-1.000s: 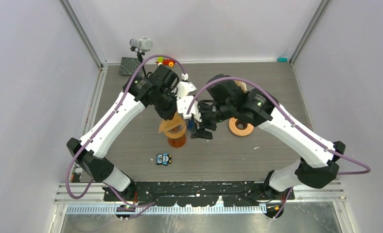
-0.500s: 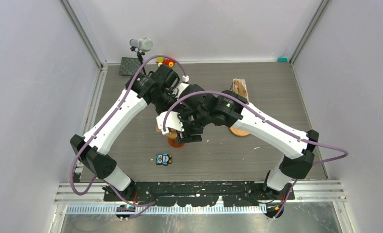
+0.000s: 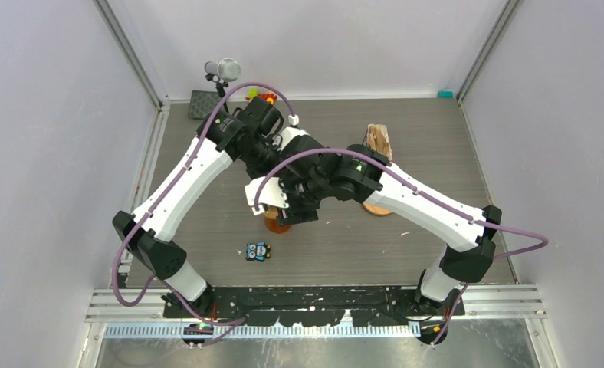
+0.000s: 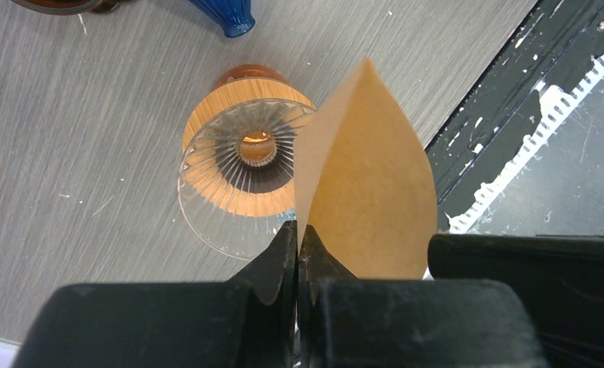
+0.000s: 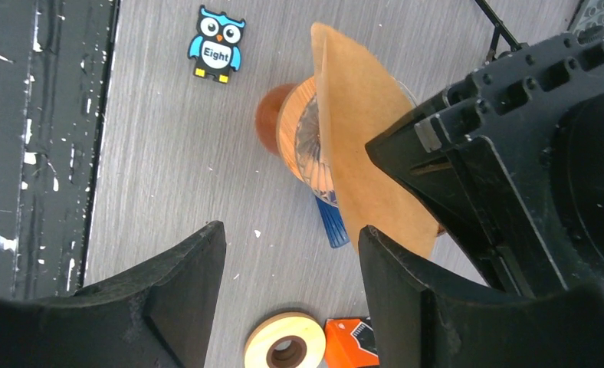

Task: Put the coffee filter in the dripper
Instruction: Place the coffee filter in the coffee dripper.

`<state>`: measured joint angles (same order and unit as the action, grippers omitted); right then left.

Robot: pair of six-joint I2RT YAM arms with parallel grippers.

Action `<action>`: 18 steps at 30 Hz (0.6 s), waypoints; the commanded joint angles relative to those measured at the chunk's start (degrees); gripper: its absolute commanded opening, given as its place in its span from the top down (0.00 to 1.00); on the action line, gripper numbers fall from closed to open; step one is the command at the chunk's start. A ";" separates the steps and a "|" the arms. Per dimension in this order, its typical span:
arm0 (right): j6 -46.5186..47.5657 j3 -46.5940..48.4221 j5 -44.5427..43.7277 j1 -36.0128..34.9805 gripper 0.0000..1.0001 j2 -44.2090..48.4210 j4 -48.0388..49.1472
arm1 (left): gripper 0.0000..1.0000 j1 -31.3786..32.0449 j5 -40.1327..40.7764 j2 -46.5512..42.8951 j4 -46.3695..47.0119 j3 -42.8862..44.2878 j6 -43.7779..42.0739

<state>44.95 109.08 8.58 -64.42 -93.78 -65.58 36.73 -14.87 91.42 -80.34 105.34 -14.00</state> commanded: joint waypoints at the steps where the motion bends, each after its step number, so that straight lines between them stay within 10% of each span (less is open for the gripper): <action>1: 0.84 1.50 -3.41 -0.27 0.32 0.75 2.05 | 1.00 -0.25 -1.89 0.58 -1.84 2.00 -0.52; 18: 4.03 0.36 -2.82 -0.35 0.33 -1.86 0.96 | 1.00 -0.24 -3.84 1.61 -3.68 3.51 -0.59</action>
<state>47.48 109.08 6.15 -64.42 -94.91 -65.19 36.73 -17.06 93.14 -82.21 105.97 -14.00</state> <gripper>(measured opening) 0.675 0.009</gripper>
